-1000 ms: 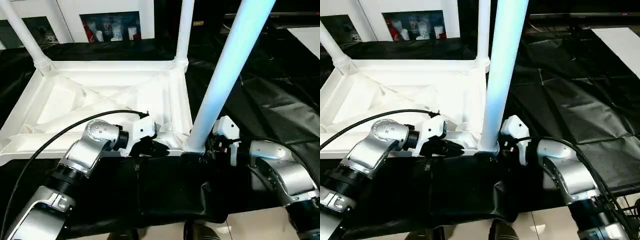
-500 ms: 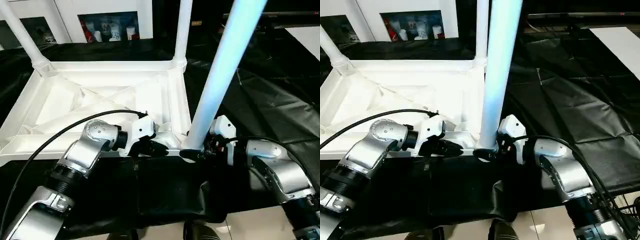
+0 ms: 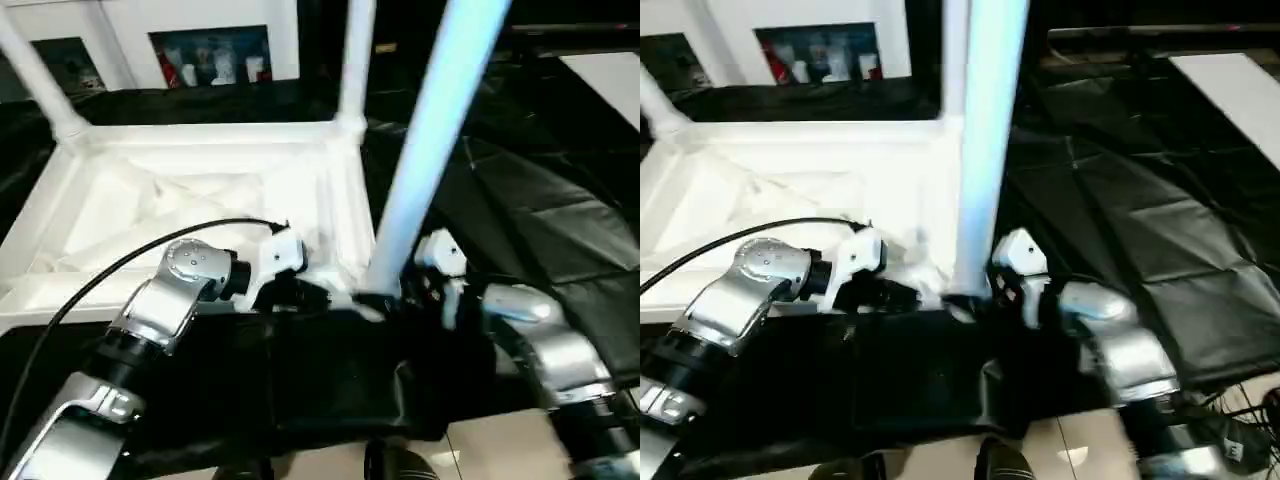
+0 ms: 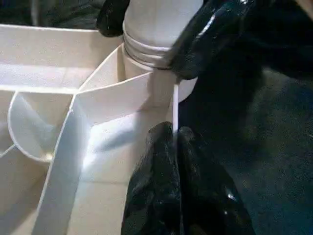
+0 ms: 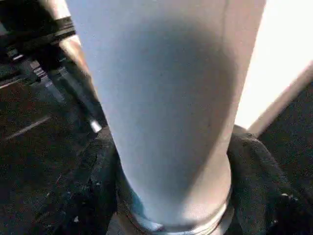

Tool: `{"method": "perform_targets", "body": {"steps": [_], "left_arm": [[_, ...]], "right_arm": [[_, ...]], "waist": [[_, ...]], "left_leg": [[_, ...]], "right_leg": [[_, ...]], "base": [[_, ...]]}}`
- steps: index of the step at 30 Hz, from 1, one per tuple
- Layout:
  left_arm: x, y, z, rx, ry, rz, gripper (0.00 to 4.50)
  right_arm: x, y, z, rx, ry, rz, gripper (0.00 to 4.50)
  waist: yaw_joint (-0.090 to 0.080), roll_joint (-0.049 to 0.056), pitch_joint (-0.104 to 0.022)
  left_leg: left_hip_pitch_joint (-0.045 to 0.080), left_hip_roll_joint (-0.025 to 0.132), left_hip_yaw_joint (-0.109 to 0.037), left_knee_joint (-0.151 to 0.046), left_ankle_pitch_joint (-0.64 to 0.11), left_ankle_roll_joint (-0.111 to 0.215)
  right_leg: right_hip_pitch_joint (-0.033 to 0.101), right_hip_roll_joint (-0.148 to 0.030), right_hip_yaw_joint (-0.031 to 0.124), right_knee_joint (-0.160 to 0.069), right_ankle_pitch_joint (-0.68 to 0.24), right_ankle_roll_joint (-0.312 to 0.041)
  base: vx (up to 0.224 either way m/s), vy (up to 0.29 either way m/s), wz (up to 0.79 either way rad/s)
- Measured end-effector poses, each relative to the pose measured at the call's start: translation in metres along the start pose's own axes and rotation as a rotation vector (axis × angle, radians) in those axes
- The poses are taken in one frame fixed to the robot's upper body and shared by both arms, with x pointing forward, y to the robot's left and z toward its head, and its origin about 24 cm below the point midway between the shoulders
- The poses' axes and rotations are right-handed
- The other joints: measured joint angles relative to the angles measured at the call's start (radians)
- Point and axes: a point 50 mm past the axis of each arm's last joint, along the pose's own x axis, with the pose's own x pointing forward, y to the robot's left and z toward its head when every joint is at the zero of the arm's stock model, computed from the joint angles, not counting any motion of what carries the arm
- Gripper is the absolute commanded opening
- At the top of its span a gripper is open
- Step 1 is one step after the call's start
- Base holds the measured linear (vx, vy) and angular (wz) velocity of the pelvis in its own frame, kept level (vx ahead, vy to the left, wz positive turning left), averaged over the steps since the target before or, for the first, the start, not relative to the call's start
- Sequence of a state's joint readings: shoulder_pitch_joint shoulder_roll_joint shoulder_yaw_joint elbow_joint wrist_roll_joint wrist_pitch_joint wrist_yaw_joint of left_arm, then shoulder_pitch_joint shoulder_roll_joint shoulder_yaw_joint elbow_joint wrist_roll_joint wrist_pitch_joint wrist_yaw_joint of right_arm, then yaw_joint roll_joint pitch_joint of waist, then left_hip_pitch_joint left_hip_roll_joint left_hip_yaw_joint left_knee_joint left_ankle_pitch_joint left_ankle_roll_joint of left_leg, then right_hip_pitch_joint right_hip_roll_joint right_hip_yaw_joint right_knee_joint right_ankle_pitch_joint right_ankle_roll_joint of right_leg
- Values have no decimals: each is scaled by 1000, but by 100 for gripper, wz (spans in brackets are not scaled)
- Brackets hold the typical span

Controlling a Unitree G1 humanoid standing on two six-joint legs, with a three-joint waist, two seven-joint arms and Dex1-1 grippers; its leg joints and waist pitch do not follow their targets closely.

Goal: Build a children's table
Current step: Rotate leg to tighten

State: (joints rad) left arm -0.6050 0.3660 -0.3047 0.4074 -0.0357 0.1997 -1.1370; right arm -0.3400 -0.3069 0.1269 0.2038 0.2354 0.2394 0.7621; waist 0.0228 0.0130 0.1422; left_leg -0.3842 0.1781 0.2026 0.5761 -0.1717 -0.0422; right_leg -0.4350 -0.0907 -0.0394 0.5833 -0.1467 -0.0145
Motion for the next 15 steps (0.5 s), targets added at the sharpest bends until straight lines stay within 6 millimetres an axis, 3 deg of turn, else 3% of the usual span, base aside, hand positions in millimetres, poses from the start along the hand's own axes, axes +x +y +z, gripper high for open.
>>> {"method": "perform_targets", "body": {"steps": [11,15], "left_arm": [[40,16,18,-65,2,256,0],[49,20,22,-81,11,291,0]], "right_arm": [[39,-13,6,129,-53,-543,268],[53,-16,10,135,-40,-631,268]], "waist": [[2,-1,-1],[4,-1,-1]], "left_leg": [[0,-2,0,1,0,-1],[0,-3,-1,1,0,-1]], "right_leg": [[1,-1,1,-6,1,0],[1,-1,1,-6,1,0]], "base": [[0,0,0],[0,0,0]]}}
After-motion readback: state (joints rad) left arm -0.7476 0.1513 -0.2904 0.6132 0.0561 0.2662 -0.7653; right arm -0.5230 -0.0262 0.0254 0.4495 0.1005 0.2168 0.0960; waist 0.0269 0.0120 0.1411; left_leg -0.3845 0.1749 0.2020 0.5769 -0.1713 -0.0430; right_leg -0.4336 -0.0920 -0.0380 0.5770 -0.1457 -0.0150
